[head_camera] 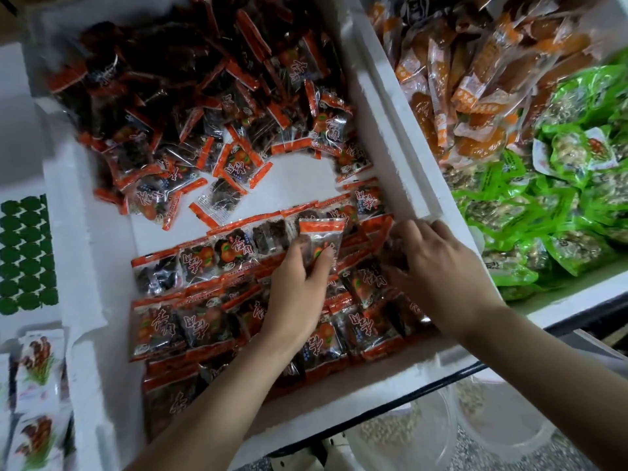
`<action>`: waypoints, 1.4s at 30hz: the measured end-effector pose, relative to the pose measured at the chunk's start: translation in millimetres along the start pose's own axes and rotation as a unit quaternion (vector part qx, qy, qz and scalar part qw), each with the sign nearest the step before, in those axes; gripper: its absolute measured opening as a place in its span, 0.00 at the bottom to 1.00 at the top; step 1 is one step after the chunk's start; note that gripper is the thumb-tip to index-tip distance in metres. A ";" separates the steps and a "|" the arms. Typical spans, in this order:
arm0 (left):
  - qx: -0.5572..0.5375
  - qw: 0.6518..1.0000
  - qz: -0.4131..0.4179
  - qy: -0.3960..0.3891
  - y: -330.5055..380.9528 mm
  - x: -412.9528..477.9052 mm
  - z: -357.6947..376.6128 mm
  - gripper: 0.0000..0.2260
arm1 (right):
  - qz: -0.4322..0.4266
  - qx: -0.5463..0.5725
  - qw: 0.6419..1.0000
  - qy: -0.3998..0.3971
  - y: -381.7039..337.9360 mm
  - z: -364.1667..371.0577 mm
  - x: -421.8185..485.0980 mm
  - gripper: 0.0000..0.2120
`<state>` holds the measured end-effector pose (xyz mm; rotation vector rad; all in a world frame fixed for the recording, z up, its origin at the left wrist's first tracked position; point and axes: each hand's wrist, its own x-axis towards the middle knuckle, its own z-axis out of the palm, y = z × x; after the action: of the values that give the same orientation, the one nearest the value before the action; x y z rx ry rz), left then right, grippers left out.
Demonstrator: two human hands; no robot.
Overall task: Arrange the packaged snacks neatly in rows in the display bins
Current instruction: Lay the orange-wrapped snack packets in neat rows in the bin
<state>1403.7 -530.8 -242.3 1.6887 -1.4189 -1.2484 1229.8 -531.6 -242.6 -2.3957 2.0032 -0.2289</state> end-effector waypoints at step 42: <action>-0.089 0.995 -0.044 -0.026 -9.6 -4.4 -16.2 0.08 | -0.164 0.047 0.985 0.006 -17.1 15.5 3.4 0.32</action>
<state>1422.4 -526.1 -243.4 1.6230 -1.2337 -1.4333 1248.9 -533.2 -255.9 -2.6530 1.5488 -0.3320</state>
